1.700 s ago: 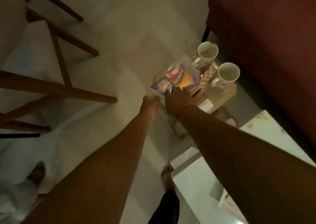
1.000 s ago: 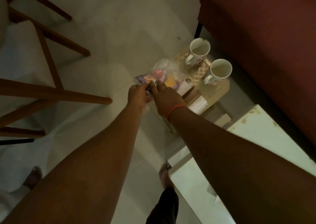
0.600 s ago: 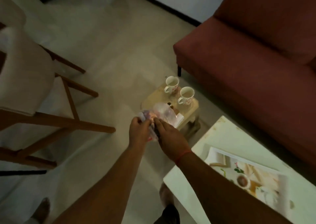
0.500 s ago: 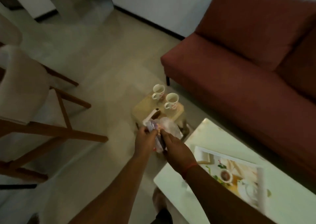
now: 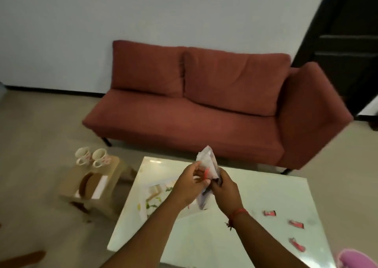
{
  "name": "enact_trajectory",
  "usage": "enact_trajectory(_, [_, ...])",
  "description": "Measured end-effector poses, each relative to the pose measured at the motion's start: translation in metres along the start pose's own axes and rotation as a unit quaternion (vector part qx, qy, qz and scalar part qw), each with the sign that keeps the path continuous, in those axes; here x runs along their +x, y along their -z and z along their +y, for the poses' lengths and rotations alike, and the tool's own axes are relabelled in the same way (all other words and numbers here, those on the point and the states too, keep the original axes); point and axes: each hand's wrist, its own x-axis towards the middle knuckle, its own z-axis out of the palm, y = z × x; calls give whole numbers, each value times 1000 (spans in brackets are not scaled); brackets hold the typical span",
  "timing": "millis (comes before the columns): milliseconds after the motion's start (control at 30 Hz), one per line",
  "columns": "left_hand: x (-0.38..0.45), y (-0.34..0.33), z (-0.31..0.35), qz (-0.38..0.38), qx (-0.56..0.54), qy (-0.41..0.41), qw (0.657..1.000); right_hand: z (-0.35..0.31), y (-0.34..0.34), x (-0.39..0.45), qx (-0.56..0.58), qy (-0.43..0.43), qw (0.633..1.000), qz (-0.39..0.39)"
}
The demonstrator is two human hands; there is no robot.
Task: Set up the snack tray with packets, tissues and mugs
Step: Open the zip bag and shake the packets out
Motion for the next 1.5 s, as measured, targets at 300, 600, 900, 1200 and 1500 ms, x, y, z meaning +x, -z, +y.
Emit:
enact_trajectory(300, [-12, -45, 45, 25, 339, -268, 902, 0, 46, -42, 274, -67, 955, 93])
enact_trajectory(600, [-14, 3, 65, 51, 212, -261, 941, 10, 49, -59, 321, -95, 938, 87])
enact_trajectory(900, [-16, 62, 89, 44, 304, -316, 898, 51, 25, -59, 39, -181, 978, 94])
enact_trajectory(1200, [-24, 62, 98, -54, 330, -287, 898, -73, 34, -65, -141, 220, 961, 90])
enact_trajectory(1500, [-21, 93, 65, 1, 101, -242, 965, -110, 60, -44, -248, 277, 918, 140])
